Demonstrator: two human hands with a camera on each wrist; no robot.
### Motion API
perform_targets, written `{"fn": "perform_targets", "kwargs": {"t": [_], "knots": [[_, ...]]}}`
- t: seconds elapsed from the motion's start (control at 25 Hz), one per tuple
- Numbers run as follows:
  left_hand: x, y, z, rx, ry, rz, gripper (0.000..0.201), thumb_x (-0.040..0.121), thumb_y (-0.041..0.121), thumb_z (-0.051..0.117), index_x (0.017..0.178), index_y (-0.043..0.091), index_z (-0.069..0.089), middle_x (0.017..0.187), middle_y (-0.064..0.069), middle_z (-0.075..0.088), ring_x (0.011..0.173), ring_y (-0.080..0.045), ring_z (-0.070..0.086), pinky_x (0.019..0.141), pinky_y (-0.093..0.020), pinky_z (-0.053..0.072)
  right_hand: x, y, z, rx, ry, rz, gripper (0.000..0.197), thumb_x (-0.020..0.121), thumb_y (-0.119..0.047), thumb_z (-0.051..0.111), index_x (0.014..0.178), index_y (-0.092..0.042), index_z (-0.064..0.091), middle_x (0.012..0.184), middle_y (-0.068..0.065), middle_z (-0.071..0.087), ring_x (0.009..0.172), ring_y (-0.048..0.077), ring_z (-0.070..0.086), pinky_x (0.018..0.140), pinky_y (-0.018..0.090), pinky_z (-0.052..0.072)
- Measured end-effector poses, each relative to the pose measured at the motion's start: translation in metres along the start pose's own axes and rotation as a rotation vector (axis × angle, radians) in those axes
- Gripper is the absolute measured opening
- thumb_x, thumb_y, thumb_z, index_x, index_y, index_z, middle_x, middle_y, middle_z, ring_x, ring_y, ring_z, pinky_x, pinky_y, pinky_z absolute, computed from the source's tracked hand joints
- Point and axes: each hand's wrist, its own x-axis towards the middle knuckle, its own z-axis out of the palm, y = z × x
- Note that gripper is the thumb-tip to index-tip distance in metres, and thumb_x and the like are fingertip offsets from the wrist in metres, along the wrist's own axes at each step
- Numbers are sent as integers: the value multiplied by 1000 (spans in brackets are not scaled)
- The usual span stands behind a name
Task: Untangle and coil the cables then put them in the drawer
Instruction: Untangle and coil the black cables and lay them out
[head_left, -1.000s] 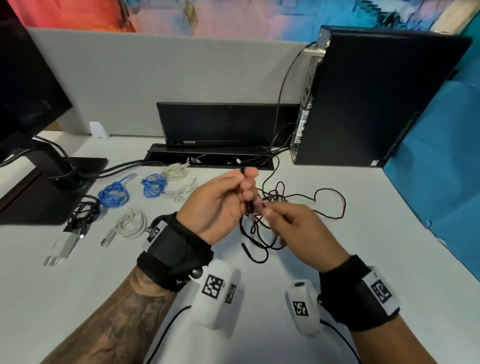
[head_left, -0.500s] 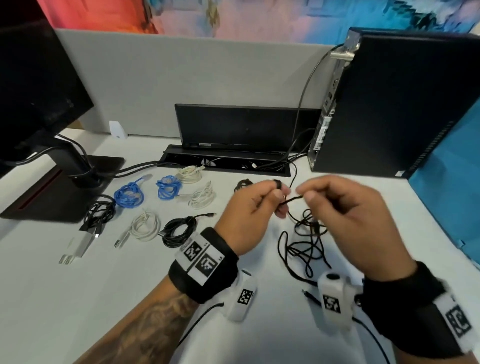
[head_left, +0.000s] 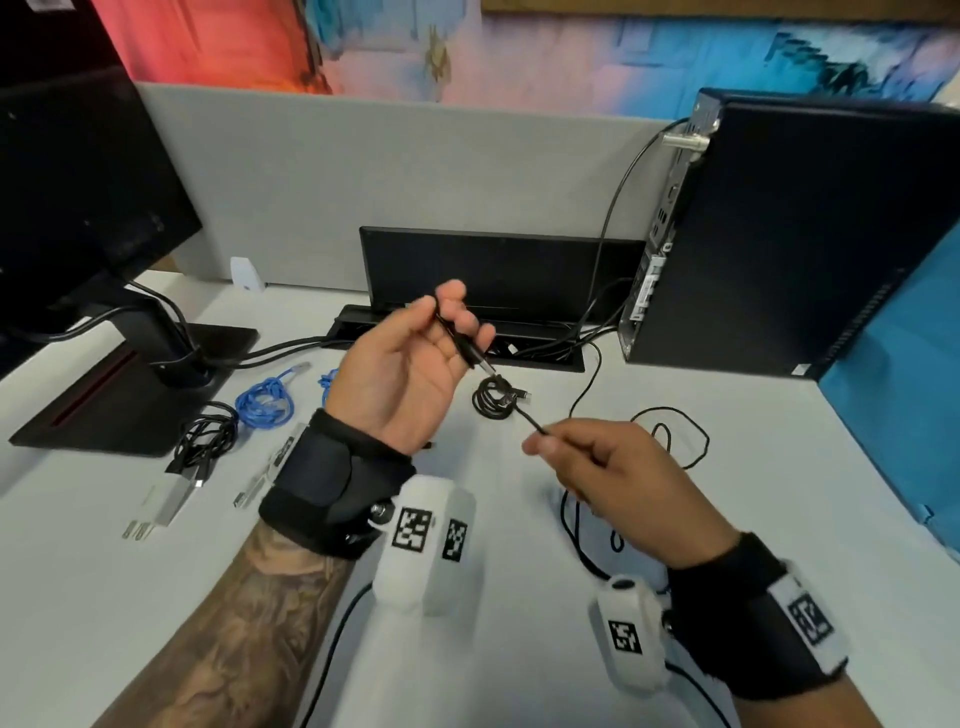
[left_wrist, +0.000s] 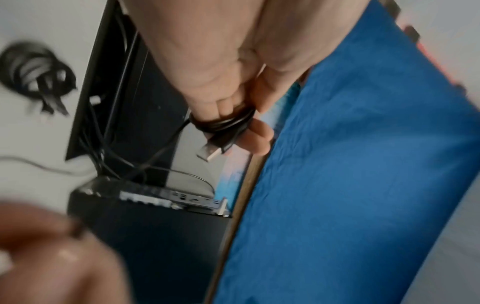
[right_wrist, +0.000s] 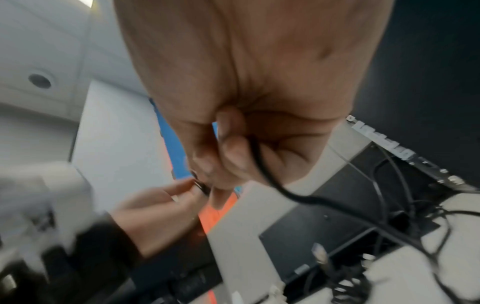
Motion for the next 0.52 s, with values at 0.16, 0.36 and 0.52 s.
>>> {"fn": "perform_targets", "kwargs": {"t": [0.16, 0.36, 0.52], "knots": [[0, -30, -13, 479, 91, 216, 29, 103, 7, 41, 99, 10, 70, 88, -9, 71, 85, -24, 72, 87, -38, 56, -12, -20, -4, -37, -89, -76, 20, 95, -26, 67, 77, -17, 69, 59, -4, 48, 57, 6, 41, 57, 20, 38], [-12, -49, -8, 1178, -180, 332, 24, 103, 20, 43, 93, 18, 66, 84, 0, 68, 74, -8, 65, 72, -20, 48, -6, -37, -27, -47, 203, -231, 21, 94, -9, 66, 92, -28, 76, 74, -3, 68, 62, 10, 58, 60, 25, 49], [-21, -41, 10, 842, -382, -91, 31, 97, 22, 40, 88, 4, 63, 63, -2, 47, 56, -16, 48, 68, -34, 46, 20, -36, -39, -98, 427, -327, 11, 98, -16, 64, 99, -20, 74, 81, -15, 68, 75, 5, 63, 69, 16, 49]]}}
